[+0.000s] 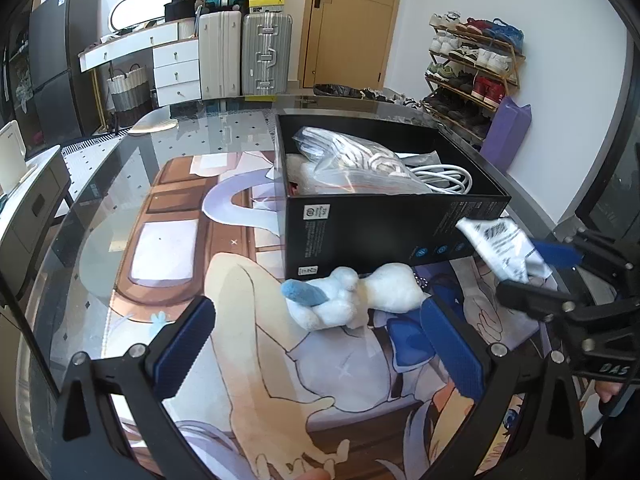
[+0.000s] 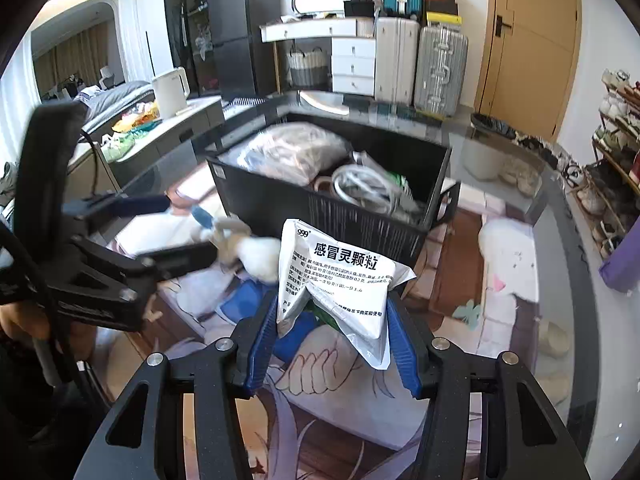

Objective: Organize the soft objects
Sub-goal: 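Grasp the white plush toy with the left gripper while the right lifts the silver packet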

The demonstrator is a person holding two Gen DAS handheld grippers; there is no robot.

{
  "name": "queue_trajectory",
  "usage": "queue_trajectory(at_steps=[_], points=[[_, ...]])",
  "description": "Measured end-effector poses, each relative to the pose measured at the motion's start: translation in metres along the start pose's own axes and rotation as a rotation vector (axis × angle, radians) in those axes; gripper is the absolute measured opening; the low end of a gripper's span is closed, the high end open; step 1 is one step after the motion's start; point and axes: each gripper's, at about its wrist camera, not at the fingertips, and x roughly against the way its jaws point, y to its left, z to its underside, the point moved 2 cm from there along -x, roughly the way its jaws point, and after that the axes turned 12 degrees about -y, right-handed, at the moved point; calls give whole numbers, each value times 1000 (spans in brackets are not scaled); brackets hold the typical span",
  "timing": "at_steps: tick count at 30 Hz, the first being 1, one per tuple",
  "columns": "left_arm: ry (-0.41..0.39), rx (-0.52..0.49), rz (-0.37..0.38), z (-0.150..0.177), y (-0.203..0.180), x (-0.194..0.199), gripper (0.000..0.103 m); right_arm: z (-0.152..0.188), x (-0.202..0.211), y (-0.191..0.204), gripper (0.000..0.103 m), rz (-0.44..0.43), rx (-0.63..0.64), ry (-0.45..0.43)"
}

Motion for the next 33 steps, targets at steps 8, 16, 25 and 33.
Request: queue_trajectory(at_steps=[8,16,25,33], points=[[36,14,16,4,-7,-7,103,-18,29,0,52,12,4,-106],[67,35,23,6,-13,-17,103,-25,43,-11,52,33,-19,-175],[118,30,-4,7,-26,-39,103,-27,51,-23,52,45,-44,-189],[147,-36,-76,3,-40,-54,103,-28,54,-27,52,49,-50,-190]])
